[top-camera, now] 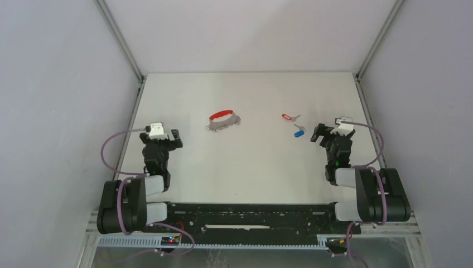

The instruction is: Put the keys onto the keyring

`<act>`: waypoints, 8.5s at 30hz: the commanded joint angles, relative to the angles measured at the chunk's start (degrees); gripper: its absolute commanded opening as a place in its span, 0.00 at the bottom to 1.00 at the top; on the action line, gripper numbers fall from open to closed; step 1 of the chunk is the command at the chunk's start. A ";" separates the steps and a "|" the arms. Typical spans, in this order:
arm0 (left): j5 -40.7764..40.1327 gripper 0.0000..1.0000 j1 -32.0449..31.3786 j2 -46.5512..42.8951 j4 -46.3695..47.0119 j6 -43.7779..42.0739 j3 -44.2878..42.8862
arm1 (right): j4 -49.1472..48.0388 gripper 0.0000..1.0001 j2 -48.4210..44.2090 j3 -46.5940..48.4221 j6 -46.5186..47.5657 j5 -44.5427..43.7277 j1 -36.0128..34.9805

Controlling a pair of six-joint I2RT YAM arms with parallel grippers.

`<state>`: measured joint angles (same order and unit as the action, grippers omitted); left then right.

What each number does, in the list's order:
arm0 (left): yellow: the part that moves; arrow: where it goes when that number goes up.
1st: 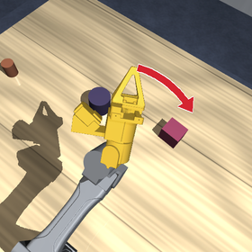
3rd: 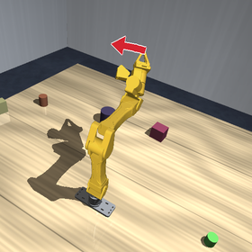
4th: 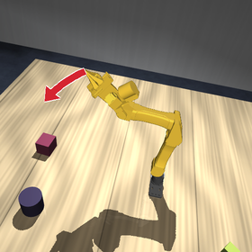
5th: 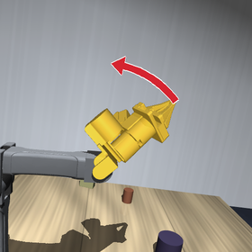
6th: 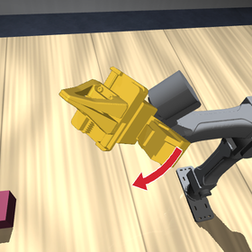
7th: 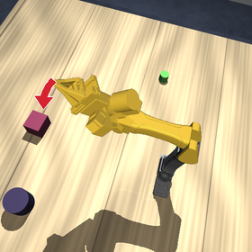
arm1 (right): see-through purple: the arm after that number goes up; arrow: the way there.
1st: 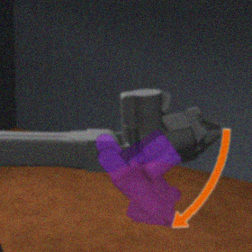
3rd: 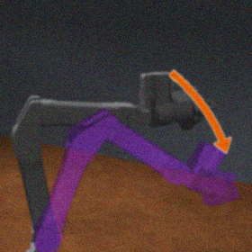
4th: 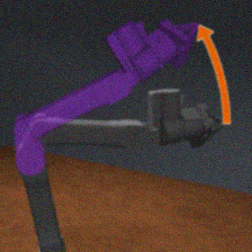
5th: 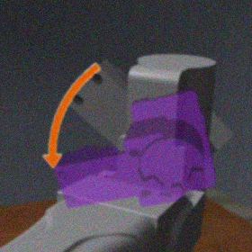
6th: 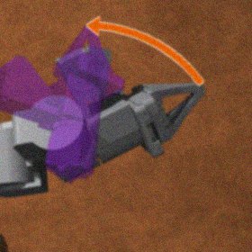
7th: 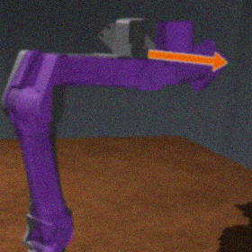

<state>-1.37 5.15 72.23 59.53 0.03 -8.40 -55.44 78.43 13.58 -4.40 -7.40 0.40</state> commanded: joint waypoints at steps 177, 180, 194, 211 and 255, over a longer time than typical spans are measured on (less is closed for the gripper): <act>17.05 0.90 -14.90 -6.89 -102.23 -23.76 -51.94 | 61.17 0.45 31.87 50.06 -51.70 9.15 -34.96; 16.66 0.91 -14.90 -7.00 -102.33 -24.02 -51.90 | 60.36 0.42 32.77 50.05 -52.89 10.07 -34.38; 15.51 0.89 -14.95 -6.66 -102.42 -24.80 -52.33 | 61.17 0.11 32.26 50.05 -52.72 8.99 -34.07; 32.02 0.83 -14.90 -9.65 -103.96 -28.47 -59.39 | 53.47 0.00 10.98 51.51 -16.72 26.26 -37.74; 66.52 0.62 -29.93 -29.19 -89.38 0.06 -46.69 | 55.97 0.00 -10.94 55.31 -4.23 35.57 -59.73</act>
<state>60.49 -24.51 43.88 -28.99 -0.84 -55.07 4.45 69.84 66.39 -6.09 27.09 -58.92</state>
